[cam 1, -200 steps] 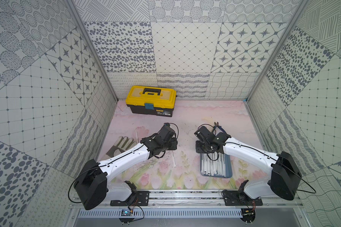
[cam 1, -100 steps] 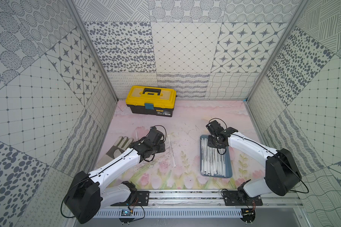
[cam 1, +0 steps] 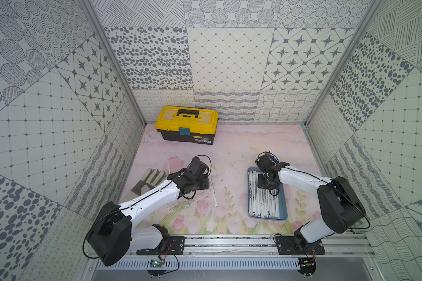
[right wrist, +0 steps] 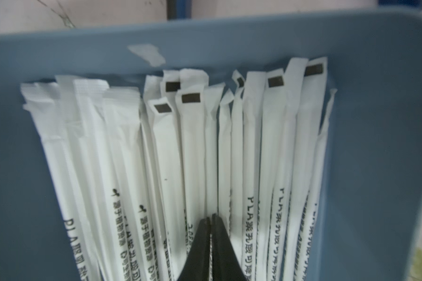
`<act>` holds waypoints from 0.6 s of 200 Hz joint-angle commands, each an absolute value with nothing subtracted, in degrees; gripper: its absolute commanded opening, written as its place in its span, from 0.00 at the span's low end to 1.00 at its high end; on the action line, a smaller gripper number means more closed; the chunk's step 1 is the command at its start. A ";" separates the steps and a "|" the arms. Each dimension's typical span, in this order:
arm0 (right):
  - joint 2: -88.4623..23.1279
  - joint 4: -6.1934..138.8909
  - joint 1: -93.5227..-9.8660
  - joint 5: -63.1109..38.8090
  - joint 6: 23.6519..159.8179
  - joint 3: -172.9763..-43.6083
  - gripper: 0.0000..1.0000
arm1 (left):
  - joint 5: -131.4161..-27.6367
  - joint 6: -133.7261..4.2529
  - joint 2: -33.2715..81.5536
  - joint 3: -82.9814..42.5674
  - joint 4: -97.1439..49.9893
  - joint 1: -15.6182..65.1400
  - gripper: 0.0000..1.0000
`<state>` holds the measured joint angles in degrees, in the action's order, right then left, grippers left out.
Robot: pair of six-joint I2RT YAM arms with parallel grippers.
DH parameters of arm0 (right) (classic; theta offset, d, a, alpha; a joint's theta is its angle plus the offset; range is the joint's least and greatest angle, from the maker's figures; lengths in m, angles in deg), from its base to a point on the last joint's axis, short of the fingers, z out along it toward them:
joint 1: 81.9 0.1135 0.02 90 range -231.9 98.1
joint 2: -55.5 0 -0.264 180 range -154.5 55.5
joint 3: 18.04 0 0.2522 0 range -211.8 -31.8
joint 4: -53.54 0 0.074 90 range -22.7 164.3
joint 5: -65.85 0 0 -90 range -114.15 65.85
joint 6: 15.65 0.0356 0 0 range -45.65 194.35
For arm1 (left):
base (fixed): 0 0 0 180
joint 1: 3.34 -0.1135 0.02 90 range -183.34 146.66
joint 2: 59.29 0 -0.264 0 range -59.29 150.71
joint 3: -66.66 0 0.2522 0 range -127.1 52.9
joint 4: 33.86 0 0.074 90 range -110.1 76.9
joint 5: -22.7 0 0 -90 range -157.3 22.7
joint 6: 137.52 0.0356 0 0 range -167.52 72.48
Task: Put the straws into the storage box
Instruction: Adjust the straw in the storage box.
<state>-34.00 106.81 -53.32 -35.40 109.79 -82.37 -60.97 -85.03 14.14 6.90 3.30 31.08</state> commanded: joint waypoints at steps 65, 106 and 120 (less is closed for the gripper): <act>-33.52 111.03 -35.65 -35.28 118.79 -94.41 0.24 | -55.83 -84.31 12.40 5.74 4.83 30.19 0.49; -46.44 105.33 -26.86 -31.87 120.54 -105.45 0.25 | -52.15 -84.68 8.65 6.63 10.46 25.42 0.49; -51.47 106.86 -24.95 -32.22 119.14 -111.16 0.26 | -51.72 -84.97 7.56 7.23 10.80 24.44 0.49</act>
